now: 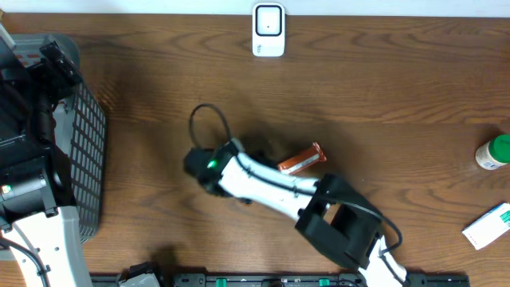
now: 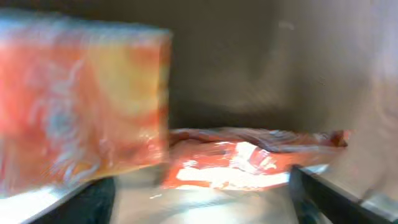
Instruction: Scan the item barcode
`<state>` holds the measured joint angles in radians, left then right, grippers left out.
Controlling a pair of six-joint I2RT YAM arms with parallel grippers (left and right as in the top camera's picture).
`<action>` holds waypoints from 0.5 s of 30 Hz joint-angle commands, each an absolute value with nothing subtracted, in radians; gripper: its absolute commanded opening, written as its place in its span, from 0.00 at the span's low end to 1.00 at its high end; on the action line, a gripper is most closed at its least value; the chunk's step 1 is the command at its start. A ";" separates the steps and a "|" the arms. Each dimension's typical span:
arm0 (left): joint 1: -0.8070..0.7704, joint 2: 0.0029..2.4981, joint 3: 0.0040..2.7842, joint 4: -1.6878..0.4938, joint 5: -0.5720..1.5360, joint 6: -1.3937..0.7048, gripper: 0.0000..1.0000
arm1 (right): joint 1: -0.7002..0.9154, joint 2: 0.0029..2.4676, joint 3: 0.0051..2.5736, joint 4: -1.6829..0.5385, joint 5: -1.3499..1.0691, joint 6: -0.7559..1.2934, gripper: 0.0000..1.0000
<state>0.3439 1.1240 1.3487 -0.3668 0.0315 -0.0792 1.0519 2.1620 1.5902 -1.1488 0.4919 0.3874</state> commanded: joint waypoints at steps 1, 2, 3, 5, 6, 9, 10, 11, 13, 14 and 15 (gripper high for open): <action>0.341 1.123 1.352 -0.366 0.041 -0.088 0.91 | 1.046 2.160 1.595 -1.147 0.392 0.418 0.95; 0.341 1.123 1.352 -0.366 0.041 -0.088 0.91 | 1.042 2.160 1.595 -1.153 0.364 0.426 0.99; 0.341 1.123 1.352 -0.366 0.041 -0.088 0.91 | 1.036 2.160 1.595 -1.161 0.331 0.435 0.99; 0.341 1.123 1.352 -0.366 0.041 -0.088 0.91 | 1.026 2.160 1.595 -1.176 0.271 0.450 0.99; 0.341 1.123 1.352 -0.366 0.041 -0.088 0.91 | 1.021 2.160 1.595 -1.181 0.242 0.453 0.99; 0.341 1.123 1.352 -0.366 0.041 -0.088 0.91 | 1.013 2.149 1.595 -1.194 0.171 0.452 0.99; 0.341 1.123 1.352 -0.366 0.041 -0.088 0.91 | 1.011 2.136 1.595 -1.201 0.155 0.453 0.99; 0.341 1.123 1.352 -0.366 0.041 -0.088 0.91 | 1.008 2.123 1.595 -1.206 0.146 0.458 0.99; 0.341 1.123 1.352 -0.366 0.041 -0.088 0.91 | 0.994 2.091 1.595 -1.217 0.128 0.508 0.99; 0.341 1.123 1.352 -0.366 0.041 -0.088 0.91 | 0.984 2.075 1.595 -1.221 0.111 0.549 0.99; 0.341 1.123 1.352 -0.366 0.041 -0.088 0.91 | 0.971 2.059 1.595 -1.224 0.079 0.595 0.99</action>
